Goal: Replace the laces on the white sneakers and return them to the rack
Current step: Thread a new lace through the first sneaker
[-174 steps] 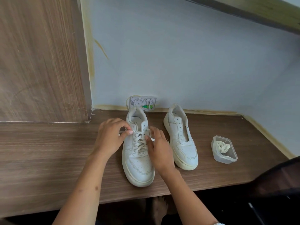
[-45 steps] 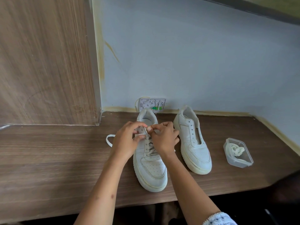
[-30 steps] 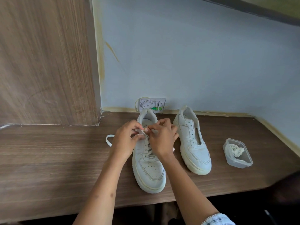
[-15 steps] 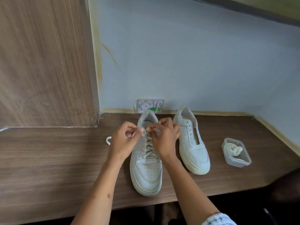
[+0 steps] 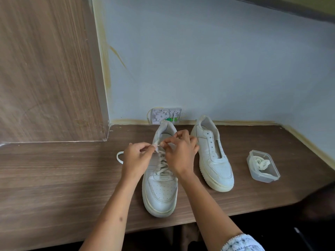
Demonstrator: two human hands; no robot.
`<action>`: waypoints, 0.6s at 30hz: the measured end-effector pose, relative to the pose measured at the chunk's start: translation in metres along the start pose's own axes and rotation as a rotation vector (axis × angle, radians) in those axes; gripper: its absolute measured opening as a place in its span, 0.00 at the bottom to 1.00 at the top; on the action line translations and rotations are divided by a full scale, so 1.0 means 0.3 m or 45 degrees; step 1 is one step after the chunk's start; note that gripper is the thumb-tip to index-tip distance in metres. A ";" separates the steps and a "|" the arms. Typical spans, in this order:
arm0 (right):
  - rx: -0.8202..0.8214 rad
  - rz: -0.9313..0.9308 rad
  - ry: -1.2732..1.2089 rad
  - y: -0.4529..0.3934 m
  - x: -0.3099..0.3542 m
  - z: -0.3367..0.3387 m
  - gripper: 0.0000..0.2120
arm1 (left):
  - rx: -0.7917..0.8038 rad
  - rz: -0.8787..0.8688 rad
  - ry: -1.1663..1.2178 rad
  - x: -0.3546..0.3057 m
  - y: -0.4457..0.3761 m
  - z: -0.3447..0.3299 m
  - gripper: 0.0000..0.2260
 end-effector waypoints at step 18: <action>0.059 -0.066 0.019 0.172 0.062 0.079 0.31 | -0.028 -0.122 -0.197 -0.024 -0.001 -0.027 0.05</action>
Point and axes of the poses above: each hand's wrist, its own y-axis away from the middle knuckle, its own z-axis out of the back of the hand, x = y × z, the point moved 5 cm from there along -y, towards the middle knuckle, and after that the axes turned 14 degrees about z, right-handed, at the moved point
